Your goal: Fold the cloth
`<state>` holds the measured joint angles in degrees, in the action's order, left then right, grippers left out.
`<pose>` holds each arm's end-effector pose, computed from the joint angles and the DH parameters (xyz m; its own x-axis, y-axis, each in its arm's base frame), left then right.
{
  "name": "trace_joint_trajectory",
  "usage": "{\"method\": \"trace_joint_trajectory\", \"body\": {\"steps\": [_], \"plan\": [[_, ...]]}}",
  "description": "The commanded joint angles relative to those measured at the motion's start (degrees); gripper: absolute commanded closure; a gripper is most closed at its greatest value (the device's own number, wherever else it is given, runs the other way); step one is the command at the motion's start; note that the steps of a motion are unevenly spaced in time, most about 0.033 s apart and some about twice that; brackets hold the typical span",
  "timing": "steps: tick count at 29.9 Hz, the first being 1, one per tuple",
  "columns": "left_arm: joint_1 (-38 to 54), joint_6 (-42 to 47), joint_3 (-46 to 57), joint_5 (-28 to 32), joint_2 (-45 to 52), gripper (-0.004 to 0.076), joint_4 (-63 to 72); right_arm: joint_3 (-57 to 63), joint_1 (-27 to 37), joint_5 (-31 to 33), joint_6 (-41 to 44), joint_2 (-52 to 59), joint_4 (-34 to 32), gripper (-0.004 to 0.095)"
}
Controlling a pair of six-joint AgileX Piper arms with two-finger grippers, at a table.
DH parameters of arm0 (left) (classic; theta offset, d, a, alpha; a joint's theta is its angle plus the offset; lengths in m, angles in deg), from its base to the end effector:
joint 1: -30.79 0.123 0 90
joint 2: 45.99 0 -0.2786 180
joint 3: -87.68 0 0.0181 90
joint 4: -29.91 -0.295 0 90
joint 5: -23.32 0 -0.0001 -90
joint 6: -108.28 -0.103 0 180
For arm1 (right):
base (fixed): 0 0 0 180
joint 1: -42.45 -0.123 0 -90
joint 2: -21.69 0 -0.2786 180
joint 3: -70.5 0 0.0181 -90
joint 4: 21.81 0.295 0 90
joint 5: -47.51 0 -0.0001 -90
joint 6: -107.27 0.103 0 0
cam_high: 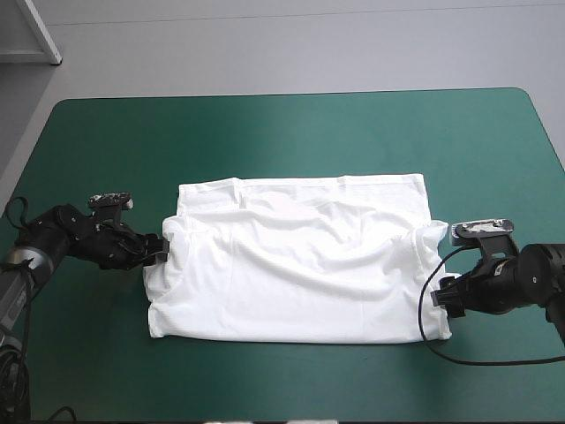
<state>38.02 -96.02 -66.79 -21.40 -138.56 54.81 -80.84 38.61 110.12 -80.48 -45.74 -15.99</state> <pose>0.3161 0.0093 0.1859 -0.9293 -0.0165 -0.3689 0.0785 0.9674 -0.2409 0.2246 0.0244 0.2714 -0.9164 -0.1496 -0.3712 -0.1811 0.9821 0.0512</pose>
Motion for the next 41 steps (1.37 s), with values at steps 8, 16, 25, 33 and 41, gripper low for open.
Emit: {"method": "trace_joint_trajectory", "body": {"steps": [8, 16, 25, 33, 41], "plan": [[-0.2, -2.3, -1.0, -0.7, -1.9, 0.0489, 1.9, -1.2, 0.1, -2.5, -0.1, 1.0, 0.5, 0.0235], [-0.2, -1.8, -1.0, -1.7, 1.4, 0.0703, -0.7, -1.2, 0.1, -4.3, -0.1, 1.0, 0.5, 0.0237], [-0.2, 1.6, -1.0, 2.6, 9.5, 0.0703, 2.7, -1.2, 0.1, -4.8, -0.1, 1.0, 0.5, 0.0237], [-1.3, -11.9, -1.0, -2.2, 12.3, 0.0703, 22.5, -1.2, 0.1, -6.2, -0.1, 1.0, 0.5, 0.0238], [-11.1, -12.2, -1.0, -1.0, 12.2, 0.0703, 21.1, -1.2, 0.1, -6.1, 0.0, 1.0, 0.5, 0.0237]]}}
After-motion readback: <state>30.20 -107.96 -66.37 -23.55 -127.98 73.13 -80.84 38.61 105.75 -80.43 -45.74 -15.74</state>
